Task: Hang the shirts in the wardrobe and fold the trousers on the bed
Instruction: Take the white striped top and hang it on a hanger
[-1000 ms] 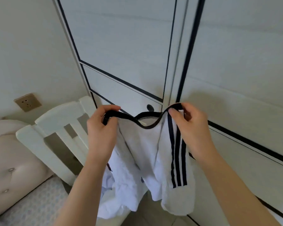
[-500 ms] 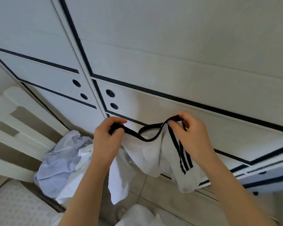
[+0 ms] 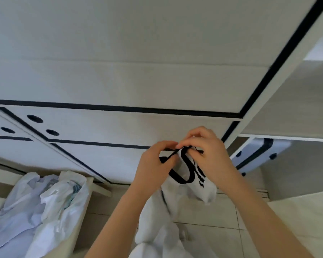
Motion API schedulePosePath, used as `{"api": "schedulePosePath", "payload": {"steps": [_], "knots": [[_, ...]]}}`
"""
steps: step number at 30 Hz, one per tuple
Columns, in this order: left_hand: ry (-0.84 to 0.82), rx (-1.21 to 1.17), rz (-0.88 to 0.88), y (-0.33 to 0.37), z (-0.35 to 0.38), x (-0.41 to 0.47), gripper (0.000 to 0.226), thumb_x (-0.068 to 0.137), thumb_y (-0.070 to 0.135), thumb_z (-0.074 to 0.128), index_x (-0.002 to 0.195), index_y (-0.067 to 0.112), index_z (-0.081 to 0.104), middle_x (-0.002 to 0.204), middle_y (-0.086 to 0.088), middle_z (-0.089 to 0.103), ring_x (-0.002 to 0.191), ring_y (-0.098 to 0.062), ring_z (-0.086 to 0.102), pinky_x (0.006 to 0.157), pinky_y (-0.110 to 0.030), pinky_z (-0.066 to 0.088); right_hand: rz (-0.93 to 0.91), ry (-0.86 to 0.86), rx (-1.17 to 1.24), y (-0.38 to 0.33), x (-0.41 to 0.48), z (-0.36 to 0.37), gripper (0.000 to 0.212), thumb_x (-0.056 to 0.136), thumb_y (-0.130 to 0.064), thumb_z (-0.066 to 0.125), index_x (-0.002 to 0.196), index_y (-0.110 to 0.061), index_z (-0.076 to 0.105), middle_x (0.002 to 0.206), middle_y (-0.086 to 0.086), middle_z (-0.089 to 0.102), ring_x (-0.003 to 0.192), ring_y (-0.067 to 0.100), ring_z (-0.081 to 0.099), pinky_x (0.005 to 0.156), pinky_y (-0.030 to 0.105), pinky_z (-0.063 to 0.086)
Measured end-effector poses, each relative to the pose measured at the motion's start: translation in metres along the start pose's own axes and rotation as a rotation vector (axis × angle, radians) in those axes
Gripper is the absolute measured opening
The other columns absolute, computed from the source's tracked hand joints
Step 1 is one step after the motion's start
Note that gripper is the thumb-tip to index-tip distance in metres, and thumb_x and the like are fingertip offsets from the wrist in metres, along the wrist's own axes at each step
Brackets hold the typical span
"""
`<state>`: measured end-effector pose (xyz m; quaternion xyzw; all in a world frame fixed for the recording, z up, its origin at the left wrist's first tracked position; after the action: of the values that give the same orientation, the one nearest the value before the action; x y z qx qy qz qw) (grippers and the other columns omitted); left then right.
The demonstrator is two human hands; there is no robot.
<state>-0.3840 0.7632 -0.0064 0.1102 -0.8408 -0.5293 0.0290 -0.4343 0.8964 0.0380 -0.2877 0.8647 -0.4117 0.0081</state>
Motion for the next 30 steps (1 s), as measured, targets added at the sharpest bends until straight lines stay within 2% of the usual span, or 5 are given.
{"api": "schedulePosePath", "payload": {"steps": [5,14,21,26,30], "knots": [[-0.210,0.032,0.069,0.020,0.046,0.019,0.016,0.092,0.021,0.063,0.104,0.029,0.071,0.093,0.017,0.070,0.090,0.001,0.062,0.079,-0.014,0.047,0.085,0.169,-0.021,0.028,-0.011,-0.032,0.024,0.080,0.000,0.070,0.092,-0.020,0.077,0.090,-0.010,0.052,0.084,0.003,0.055,0.074,0.006,0.041],[-0.179,-0.048,-0.057,0.037,0.118,0.022,0.024,0.090,0.021,0.066,0.071,0.014,0.054,0.067,0.002,0.057,0.066,-0.016,0.053,0.065,-0.029,0.045,0.307,0.426,-0.040,0.079,-0.048,-0.096,0.021,0.087,-0.019,0.069,0.107,-0.020,0.067,0.080,-0.015,0.061,0.082,-0.003,0.059,0.070,0.003,0.043],[-0.016,-0.215,-0.157,0.066,0.181,0.021,0.021,0.094,0.019,0.061,0.075,0.016,0.052,0.064,0.006,0.053,0.061,-0.007,0.049,0.062,-0.026,0.044,0.672,0.091,-0.031,0.161,-0.090,-0.126,0.022,0.088,-0.039,0.063,0.104,-0.024,0.063,0.086,-0.013,0.064,0.077,0.003,0.062,0.068,0.017,0.048],[0.133,-0.326,-0.206,0.097,0.235,0.016,0.006,0.096,0.016,0.057,0.091,0.015,0.058,0.078,0.003,0.059,0.064,0.002,0.052,0.059,-0.013,0.043,0.813,0.090,0.328,0.198,-0.110,-0.158,0.023,0.092,-0.039,0.059,0.102,-0.018,0.056,0.086,0.006,0.068,0.056,0.013,0.070,0.055,0.030,0.059],[0.175,-0.386,-0.249,0.127,0.279,0.010,0.006,0.096,0.017,0.058,0.093,0.022,0.061,0.092,0.000,0.068,0.087,-0.015,0.065,0.075,-0.030,0.055,0.785,0.097,0.485,0.221,-0.116,-0.190,0.011,0.094,-0.023,0.059,0.093,-0.012,0.058,0.086,0.012,0.067,0.068,0.023,0.071,0.066,0.042,0.061]]}}
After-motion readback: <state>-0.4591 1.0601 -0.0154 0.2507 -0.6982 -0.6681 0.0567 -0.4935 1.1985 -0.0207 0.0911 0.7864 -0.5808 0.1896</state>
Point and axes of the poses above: each hand's wrist, its own x-axis towards the middle knuckle, its own z-axis out of the palm, y = z × x, the point moved 8 cm from there along x, towards the middle knuckle
